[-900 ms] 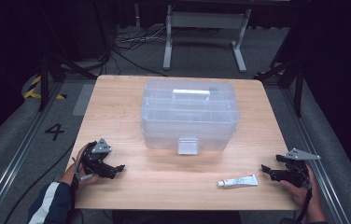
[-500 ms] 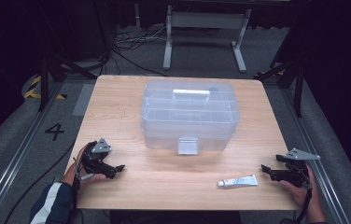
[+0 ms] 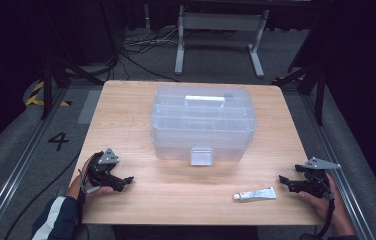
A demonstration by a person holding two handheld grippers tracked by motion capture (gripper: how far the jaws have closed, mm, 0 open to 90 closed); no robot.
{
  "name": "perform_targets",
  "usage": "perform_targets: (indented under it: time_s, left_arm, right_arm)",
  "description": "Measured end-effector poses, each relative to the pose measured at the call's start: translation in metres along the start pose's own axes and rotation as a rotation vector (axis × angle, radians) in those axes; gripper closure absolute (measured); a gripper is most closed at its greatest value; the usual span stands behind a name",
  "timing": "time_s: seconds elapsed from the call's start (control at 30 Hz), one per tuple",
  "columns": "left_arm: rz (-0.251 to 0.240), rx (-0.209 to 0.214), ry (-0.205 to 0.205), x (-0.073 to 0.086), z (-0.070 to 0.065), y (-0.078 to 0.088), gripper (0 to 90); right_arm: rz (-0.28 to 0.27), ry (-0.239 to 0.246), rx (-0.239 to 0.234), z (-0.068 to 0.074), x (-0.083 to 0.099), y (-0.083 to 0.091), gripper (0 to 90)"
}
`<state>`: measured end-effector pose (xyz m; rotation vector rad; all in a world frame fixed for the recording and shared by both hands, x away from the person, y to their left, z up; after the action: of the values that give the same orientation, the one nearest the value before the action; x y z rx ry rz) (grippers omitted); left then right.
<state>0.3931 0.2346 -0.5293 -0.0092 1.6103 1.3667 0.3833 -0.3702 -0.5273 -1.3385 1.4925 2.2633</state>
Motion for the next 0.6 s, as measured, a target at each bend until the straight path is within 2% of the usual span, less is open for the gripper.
perform_targets:
  time_s: [0.13,0.2,0.27,0.43,0.6]
  left_arm:
    - [0.001,0.0,0.001,0.0,0.0,0.0,0.5]
    - [0.0,-0.001,0.001,0.0,0.0,0.0,0.6]
    - [0.001,0.0,0.001,0.0,0.0,0.0,0.6]
    - [0.001,0.0,0.001,0.0,0.0,0.0,0.5]
    - [0.0,-0.001,0.001,0.0,0.0,0.0,0.6]
  right_arm:
    - [0.047,0.017,-0.016,-0.002,-0.003,0.001,17.1]
    - [0.047,0.018,-0.025,-0.002,-0.004,0.001,17.3]
    - [0.005,0.027,-0.051,-0.003,-0.012,0.003,18.7]
    - [-0.042,0.039,-0.079,-0.003,-0.026,0.011,21.6]
    - [-0.085,0.063,-0.075,-0.003,-0.041,0.02,23.3]
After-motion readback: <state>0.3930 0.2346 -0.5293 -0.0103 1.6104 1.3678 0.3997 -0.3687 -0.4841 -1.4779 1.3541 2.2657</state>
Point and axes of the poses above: each handheld gripper's, and its own axes: y roughly backward along the jaws, x roughly out of its underside, z roughly to its left, the point moved 6 cm from there along -y, roughly forward along the jaws, and after that the axes turned 10 degrees about -x, right-handed, at the moved point
